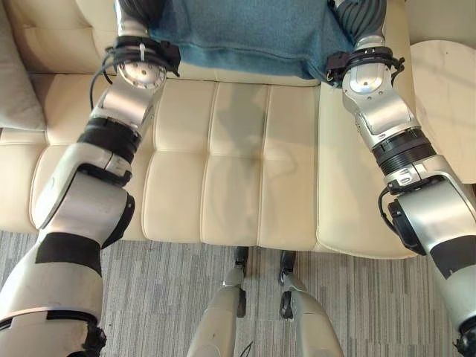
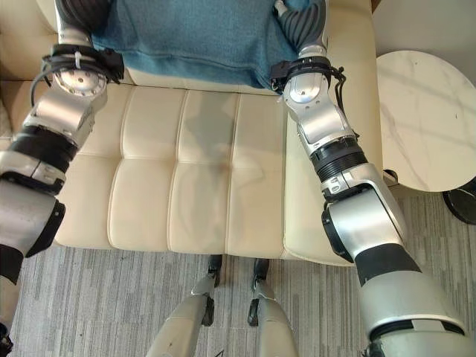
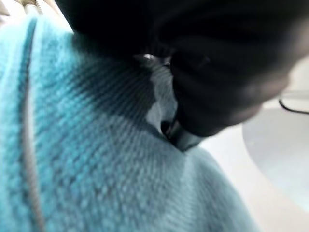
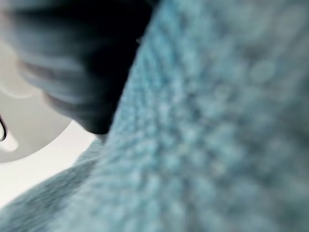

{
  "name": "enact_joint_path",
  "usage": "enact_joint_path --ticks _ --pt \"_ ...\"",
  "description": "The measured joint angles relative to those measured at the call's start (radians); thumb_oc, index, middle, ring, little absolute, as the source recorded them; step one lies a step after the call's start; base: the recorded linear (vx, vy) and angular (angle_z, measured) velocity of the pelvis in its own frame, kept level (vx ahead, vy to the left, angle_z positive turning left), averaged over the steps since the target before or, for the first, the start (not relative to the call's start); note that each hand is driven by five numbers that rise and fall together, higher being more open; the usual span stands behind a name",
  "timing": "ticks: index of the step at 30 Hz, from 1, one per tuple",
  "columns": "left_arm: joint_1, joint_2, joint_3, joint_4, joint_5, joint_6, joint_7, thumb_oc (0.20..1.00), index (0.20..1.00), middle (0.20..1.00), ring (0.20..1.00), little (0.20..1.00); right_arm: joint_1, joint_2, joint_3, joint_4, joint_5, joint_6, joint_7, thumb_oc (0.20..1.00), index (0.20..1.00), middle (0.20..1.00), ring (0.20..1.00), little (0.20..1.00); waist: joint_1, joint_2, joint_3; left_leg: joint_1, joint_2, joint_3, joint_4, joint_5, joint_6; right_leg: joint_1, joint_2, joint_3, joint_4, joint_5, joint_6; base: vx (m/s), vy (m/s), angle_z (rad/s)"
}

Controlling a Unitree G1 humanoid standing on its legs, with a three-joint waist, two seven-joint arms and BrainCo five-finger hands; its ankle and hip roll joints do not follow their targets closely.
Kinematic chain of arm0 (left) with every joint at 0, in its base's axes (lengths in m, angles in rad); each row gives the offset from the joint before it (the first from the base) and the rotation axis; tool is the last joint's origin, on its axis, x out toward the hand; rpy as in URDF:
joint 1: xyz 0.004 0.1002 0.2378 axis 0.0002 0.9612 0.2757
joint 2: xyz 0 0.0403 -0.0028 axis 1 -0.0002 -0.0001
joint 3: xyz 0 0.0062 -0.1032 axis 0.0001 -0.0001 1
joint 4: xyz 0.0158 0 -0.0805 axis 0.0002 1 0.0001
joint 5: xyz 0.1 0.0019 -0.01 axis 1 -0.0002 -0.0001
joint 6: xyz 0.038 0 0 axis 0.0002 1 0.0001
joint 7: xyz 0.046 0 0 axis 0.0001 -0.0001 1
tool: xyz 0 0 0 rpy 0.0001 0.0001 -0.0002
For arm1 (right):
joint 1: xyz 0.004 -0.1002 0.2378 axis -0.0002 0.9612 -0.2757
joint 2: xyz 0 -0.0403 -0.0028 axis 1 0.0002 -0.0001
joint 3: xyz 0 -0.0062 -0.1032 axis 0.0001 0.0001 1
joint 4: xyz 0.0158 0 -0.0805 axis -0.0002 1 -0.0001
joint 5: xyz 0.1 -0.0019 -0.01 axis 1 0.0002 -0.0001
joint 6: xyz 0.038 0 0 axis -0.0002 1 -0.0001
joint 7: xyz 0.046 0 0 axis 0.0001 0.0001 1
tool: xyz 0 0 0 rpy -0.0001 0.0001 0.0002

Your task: Pick up all the scattered cushions and arrange them neatly on the sofa.

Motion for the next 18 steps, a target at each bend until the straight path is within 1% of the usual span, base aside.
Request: enact_joint_path --ticks 2,3,4,5,6,7,8,9,10,11,12,13,14,15,16,17,18 --pt "0.036 -0.008 -0.003 -0.004 0.002 0.000 -0.003 1.000 1.000 1.000 1.000 1.000 0.018 -0.037 0.076 0.064 0.011 0.012 0.024 1.000 1.000 1.000 1.000 1.000 0.002 0.004 0.004 -0.024 0.009 -0.023 -0.001 0.001 -0.001 -0.016 0.009 -0.002 -0.004 0.001 -0.003 -0.05 -0.019 0.18" --pt "0.061 -0.017 -0.007 0.008 0.001 0.001 -0.009 1.000 1.000 1.000 1.000 1.000 0.022 -0.041 0.108 0.107 0.013 0.015 0.038 1.000 1.000 1.000 1.000 1.000 0.002 0.009 0.007 -0.030 0.013 -0.035 0.001 0.001 -0.001 -0.020 0.014 -0.002 0.000 0.001 -0.003 -0.05 -0.042 0.21" --pt "0.080 -0.028 -0.010 0.020 0.001 0.002 -0.015 1.000 1.000 1.000 1.000 1.000 0.027 -0.042 0.114 0.137 0.016 0.025 0.055 1.000 1.000 1.000 1.000 1.000 0.005 0.014 0.012 -0.034 0.018 -0.049 0.000 0.002 -0.001 -0.028 0.017 0.000 0.013 -0.001 -0.005 -0.04 -0.059 0.15" --pt "0.105 -0.042 -0.012 0.035 0.000 0.002 -0.023 1.000 1.000 1.000 1.000 1.000 0.036 -0.041 0.119 0.167 0.035 0.033 0.072 1.000 1.000 1.000 1.000 1.000 0.014 0.017 0.016 -0.042 0.023 -0.053 0.001 0.003 0.000 -0.061 0.018 0.002 0.064 -0.018 -0.002 -0.05 -0.073 0.08" --pt "0.127 -0.065 -0.009 0.061 -0.004 0.001 -0.035 1.000 1.000 1.000 1.000 1.000 0.049 -0.043 0.118 0.190 0.054 0.034 0.086 1.000 1.000 1.000 1.000 1.000 0.023 0.025 0.024 -0.048 0.026 -0.068 0.002 0.007 0.005 -0.125 0.013 0.006 0.180 -0.048 0.002 -0.07 -0.099 0.32" --pt "0.183 -0.124 0.001 0.112 -0.025 0.004 -0.072 1.000 1.000 1.000 1.000 1.000 0.077 -0.056 0.115 0.203 0.092 0.039 0.102 1.000 1.000 1.000 1.000 1.000 0.025 0.048 0.045 -0.057 0.012 -0.097 0.006 0.007 0.005 -0.158 0.009 0.029 0.066 -0.076 0.034 -0.07 -0.100 0.58" --pt "0.194 -0.148 0.002 0.140 -0.043 0.009 -0.095 1.000 1.000 1.000 1.000 1.000 0.078 -0.056 0.115 0.220 0.104 0.049 0.107 1.000 1.000 1.000 1.000 1.000 0.021 0.041 0.050 -0.065 -0.011 -0.096 0.008 0.006 0.004 -0.144 -0.005 0.033 -0.055 -0.002 0.035 -0.04 -0.072 0.97" --pt "0.213 -0.172 0.007 0.156 -0.047 0.012 -0.113 1.000 1.000 1.000 1.000 1.000 0.083 -0.063 0.114 0.227 0.123 0.059 0.111 1.000 1.000 1.000 1.000 1.000 0.011 0.035 0.055 -0.080 -0.034 -0.097 0.012 -0.002 -0.008 -0.131 -0.017 0.034 -0.114 0.143 -0.035 -0.03 -0.048 0.66" --pt "0.225 -0.174 0.024 0.156 -0.050 0.012 -0.127 1.000 1.000 1.000 1.000 1.000 0.081 -0.062 0.108 0.226 0.137 0.062 0.113 1.000 1.000 1.000 1.000 1.000 0.026 0.030 0.070 -0.101 -0.026 -0.089 0.041 -0.011 -0.020 -0.133 -0.009 0.034 -0.129 0.157 -0.057 -0.03 -0.032 0.43" --pt "0.232 -0.169 0.036 0.156 -0.063 0.016 -0.139 1.000 1.000 1.000 1.000 1.000 0.082 -0.057 0.105 0.227 0.154 0.066 0.121 1.000 1.000 1.000 1.000 1.000 0.031 0.013 0.095 -0.161 -0.024 -0.077 0.123 -0.059 -0.045 -0.132 -0.008 0.039 -0.129 0.164 -0.067 -0.05 -0.037 0.07" --pt "0.243 -0.157 0.044 0.154 -0.079 0.016 -0.152 1.000 1.000 1.000 1.000 1.000 0.089 -0.048 0.102 0.227 0.171 0.068 0.129 1.000 1.000 1.000 1.000 1.000 0.032 0.001 0.108 -0.186 -0.021 -0.069 0.103 -0.072 -0.044 -0.132 0.001 0.045 -0.130 0.164 -0.067 -0.04 -0.010 0.02" --pt "0.252 -0.144 0.057 0.159 -0.089 0.023 -0.169 1.000 1.000 1.000 1.000 1.000 0.091 -0.039 0.099 0.225 0.192 0.068 0.135 1.000 1.000 1.000 1.000 1.000 0.035 0.004 0.117 -0.172 0.007 -0.073 -0.031 0.002 -0.043 -0.132 0.029 0.040 -0.125 0.164 -0.067 -0.03 -0.005 -0.30" --pt "0.260 -0.128 0.057 0.159 -0.094 0.024 -0.177 1.000 1.000 1.000 1.000 1.000 0.090 -0.033 0.096 0.215 0.208 0.067 0.137 1.000 1.000 1.000 1.000 1.000 0.049 0.009 0.122 -0.157 0.042 -0.073 -0.061 0.116 -0.058 -0.132 0.068 0.039 -0.117 0.162 -0.064 -0.03 -0.006 -0.54" --pt "0.261 -0.113 0.057 0.155 -0.105 0.024 -0.185 1.000 1.000 1.000 1.000 1.000 0.085 -0.030 0.094 0.207 0.209 0.065 0.140 1.000 1.000 1.000 1.000 1.000 0.049 0.008 0.125 -0.142 0.061 -0.072 -0.071 0.121 -0.046 -0.130 0.087 0.040 -0.109 0.153 -0.060 -0.04 -0.007 -0.38" --pt "0.258 -0.110 0.057 0.146 -0.116 0.024 -0.192 1.000 1.000 1.000 1.000 1.000 0.076 -0.036 0.088 0.207 0.209 0.063 0.140 1.000 1.000 1.000 1.000 1.000 0.037 0.010 0.132 -0.134 0.060 -0.077 -0.076 0.121 -0.047 -0.130 0.085 0.034 -0.090 0.138 -0.054 -0.05 -0.005 -0.10" --pt "0.260 -0.110 0.056 0.135 -0.124 0.023 -0.197 1.000 1.000 1.000 1.000 1.000 0.076 -0.039 0.078 0.207 0.210 0.062 0.141 1.000 1.000 1.000 1.000 1.000 0.033 0.008 0.133 -0.129 0.058 -0.074 -0.076 0.121 -0.047 -0.131 0.083 0.031 -0.079 0.132 -0.054 -0.03 0.001 0.10" --pt "0.278 -0.106 0.058 0.097 -0.128 0.022 -0.204 1.000 1.000 1.000 1.000 1.000 0.083 -0.041 0.059 0.206 0.212 0.062 0.141 1.000 1.000 1.000 1.000 1.000 0.031 0.007 0.134 -0.118 0.054 -0.071 -0.078 0.121 -0.047 -0.128 0.079 0.031 -0.064 0.122 -0.046 0.00 0.000 0.00"
